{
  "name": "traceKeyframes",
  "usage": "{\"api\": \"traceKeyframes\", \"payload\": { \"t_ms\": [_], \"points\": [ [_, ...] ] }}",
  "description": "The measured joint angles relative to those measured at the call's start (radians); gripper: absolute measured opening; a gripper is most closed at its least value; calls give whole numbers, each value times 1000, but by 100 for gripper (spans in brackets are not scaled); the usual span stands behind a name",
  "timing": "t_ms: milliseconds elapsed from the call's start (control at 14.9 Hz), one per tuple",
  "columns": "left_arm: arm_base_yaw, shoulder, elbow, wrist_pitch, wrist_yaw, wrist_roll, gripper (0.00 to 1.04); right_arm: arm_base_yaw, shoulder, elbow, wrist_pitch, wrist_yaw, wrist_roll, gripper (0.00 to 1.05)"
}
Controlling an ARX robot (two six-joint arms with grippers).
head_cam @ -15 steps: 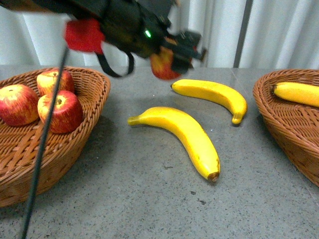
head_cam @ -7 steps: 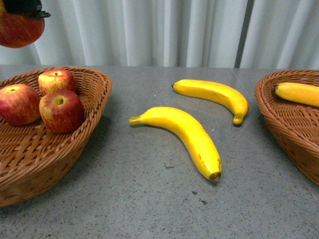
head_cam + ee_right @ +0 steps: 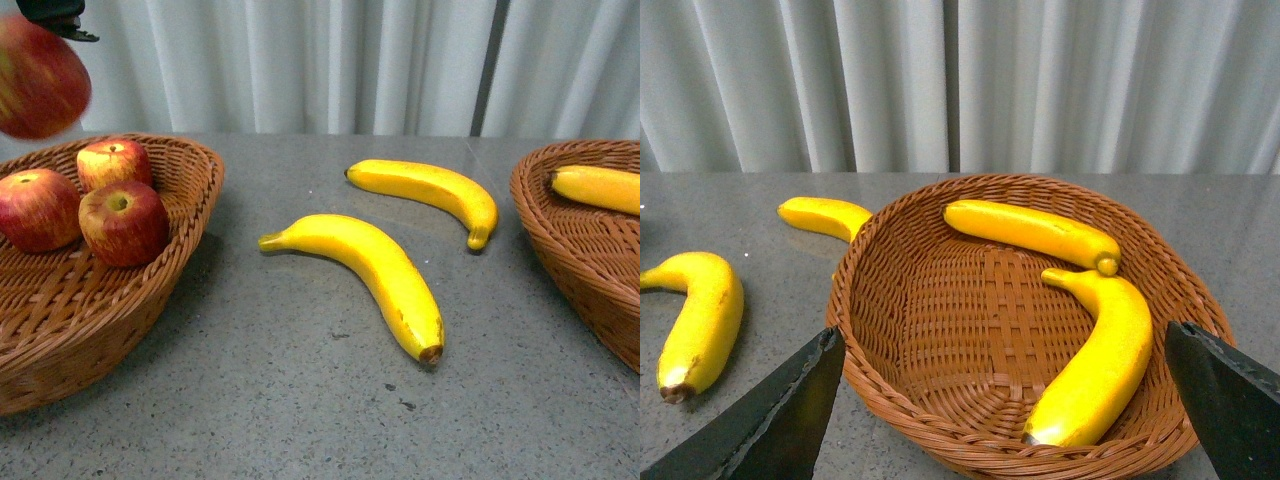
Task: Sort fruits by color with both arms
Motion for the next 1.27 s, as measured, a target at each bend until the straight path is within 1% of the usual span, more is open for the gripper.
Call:
{"api": "traceKeyframes", "payload": {
  "t_ms": [67, 134, 268, 401, 468, 535, 602, 669, 736, 803, 937, 1004, 1071, 1138, 1271],
  "points": [
    [0, 0, 0, 43, 3, 3, 100, 0, 0, 0, 0, 0, 0, 98],
    [0, -1, -9, 126, 23, 29, 98, 0, 0, 0, 0, 0, 0, 98],
    [5, -4, -57, 251, 99, 141, 98, 0, 0, 0, 0, 0, 0, 98],
    [10, -4, -72, 302, 171, 274, 98, 0, 0, 0, 0, 0, 0, 98],
    [11, -4, -77, 333, 172, 328, 97, 0, 0, 0, 0, 0, 0, 98],
    [14, -22, -149, 498, 128, 310, 87, 0, 0, 0, 0, 0, 0, 98],
    [26, -68, -250, 595, 127, 280, 77, 0, 0, 0, -1, 0, 0, 98],
    [45, -117, -344, 658, 133, 260, 66, 0, 0, 0, 0, 0, 0, 98],
    [64, -165, -428, 705, 142, 250, 53, 0, 0, 0, 0, 0, 0, 98],
    [79, -222, -535, 743, 158, 236, 35, 0, 0, 0, 0, 0, 0, 98],
    [97, -307, -665, 769, 190, 235, 8, 0, 0, 0, 0, 0, 0, 98],
    [107, -343, -703, 776, 195, 233, 2, 0, 0, 0, 0, 0, 0, 98],
    [116, -376, -739, 780, 198, 232, 2, 0, 0, 0, 0, 0, 0, 98],
    [171, -437, -800, 773, 262, 232, 2, 0, 0, 0, 0, 0, 0, 98],
    [188, -528, -863, 749, 268, 232, 2, 0, 0, 0, 0, 0, 0, 98]
  ]
}}
